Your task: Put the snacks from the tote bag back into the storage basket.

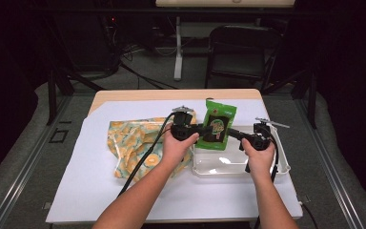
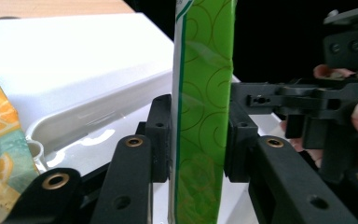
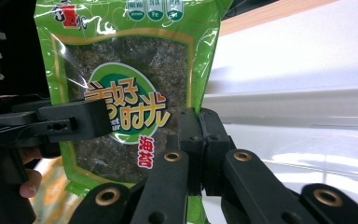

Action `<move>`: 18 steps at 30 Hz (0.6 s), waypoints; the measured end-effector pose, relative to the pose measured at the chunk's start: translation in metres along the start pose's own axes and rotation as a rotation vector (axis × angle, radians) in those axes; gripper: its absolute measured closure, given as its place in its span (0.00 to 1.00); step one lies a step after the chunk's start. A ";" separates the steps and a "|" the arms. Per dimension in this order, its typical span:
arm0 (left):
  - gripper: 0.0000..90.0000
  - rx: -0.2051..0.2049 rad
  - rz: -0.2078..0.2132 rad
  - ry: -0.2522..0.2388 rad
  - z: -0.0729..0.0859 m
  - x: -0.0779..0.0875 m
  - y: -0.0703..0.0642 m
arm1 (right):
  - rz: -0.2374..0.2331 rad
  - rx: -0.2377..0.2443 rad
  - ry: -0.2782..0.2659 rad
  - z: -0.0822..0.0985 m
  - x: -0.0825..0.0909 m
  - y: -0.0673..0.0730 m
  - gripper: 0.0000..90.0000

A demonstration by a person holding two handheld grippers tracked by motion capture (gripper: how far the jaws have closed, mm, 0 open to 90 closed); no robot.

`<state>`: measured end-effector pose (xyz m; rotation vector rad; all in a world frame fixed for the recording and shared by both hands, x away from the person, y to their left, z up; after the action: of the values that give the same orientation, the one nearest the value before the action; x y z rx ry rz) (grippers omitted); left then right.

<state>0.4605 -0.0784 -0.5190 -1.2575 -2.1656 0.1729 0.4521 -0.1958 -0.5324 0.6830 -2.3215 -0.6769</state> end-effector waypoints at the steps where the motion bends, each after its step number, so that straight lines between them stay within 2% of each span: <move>1: 0.76 0.002 -0.003 0.004 0.001 -0.002 0.001 | 0.009 0.006 0.000 0.000 0.000 -0.002 1.00; 7: 0.73 0.016 -0.050 0.035 0.008 -0.013 0.007 | 0.055 0.034 0.019 0.003 -0.004 -0.011 1.00; 9: 0.72 0.019 -0.067 0.052 0.011 -0.015 0.010 | 0.067 0.030 0.025 0.004 -0.006 -0.013 1.00; 14: 0.69 0.049 -0.101 0.061 0.013 -0.019 0.014 | 0.074 0.021 0.033 0.006 -0.008 -0.017 1.00; 18: 0.65 0.046 -0.130 0.077 0.017 -0.021 0.017 | 0.084 0.035 0.041 0.007 -0.009 -0.018 1.00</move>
<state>0.4712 -0.0834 -0.5485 -1.0768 -2.1563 0.1176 0.4585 -0.2013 -0.5519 0.6059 -2.3153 -0.5801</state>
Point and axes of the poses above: each handheld gripper's, and its own axes: x roughly backward along the jaws, z roughly out of its underside, y roughly to its left, the point moved 10 cm from there along -x, roughly forward along the jaws, and after that the axes turned 4 degrees about -x, right-handed, at the moved point
